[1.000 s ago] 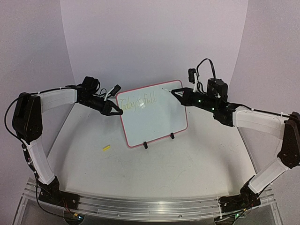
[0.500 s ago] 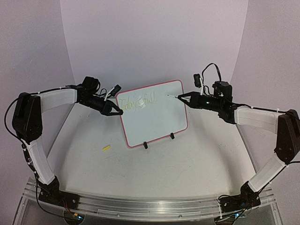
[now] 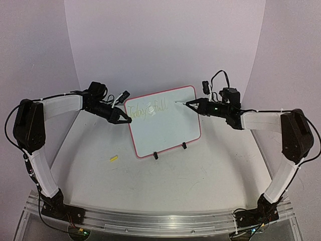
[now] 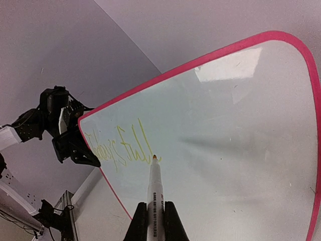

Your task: Write a sentence on the whiteboard

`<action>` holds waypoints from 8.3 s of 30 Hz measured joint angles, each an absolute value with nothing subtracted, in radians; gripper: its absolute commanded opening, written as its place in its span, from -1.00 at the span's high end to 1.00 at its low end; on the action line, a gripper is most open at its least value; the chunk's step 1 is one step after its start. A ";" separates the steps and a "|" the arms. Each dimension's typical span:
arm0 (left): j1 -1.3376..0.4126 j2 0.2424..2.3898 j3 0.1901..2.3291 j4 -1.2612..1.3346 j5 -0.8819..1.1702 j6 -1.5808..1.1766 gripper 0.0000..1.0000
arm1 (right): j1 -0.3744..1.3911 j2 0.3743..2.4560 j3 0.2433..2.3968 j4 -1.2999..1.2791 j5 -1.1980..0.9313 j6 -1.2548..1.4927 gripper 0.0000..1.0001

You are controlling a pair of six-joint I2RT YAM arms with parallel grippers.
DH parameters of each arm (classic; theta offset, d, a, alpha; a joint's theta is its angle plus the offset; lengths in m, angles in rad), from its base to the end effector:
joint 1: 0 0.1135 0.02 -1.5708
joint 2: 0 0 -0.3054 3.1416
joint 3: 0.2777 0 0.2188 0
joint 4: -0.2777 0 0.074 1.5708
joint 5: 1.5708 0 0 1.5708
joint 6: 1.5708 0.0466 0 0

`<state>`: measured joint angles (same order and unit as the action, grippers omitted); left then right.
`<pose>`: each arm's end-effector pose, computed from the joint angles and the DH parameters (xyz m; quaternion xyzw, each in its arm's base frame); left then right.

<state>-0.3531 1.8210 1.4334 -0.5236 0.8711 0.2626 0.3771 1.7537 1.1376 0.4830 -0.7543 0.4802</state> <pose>0.3413 -0.1638 0.3032 0.3901 0.7760 -0.4120 0.2753 0.3499 0.1729 0.3268 -0.2061 0.7112 0.5065 0.4417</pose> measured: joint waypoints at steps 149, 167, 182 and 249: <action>-0.362 1.821 1.439 -0.527 0.864 0.262 1.00 | 0.376 1.856 1.251 0.496 -0.669 0.515 1.00; -0.362 1.821 1.440 -0.527 0.864 0.254 1.00 | 0.376 1.856 1.156 0.488 -0.676 0.494 1.00; -0.364 1.821 1.440 -0.528 0.863 0.259 1.00 | 0.382 1.856 1.150 0.483 -0.738 0.504 1.00; -0.368 1.821 1.440 -0.532 0.861 0.264 1.00 | 0.400 1.827 1.207 0.450 -0.645 0.501 1.00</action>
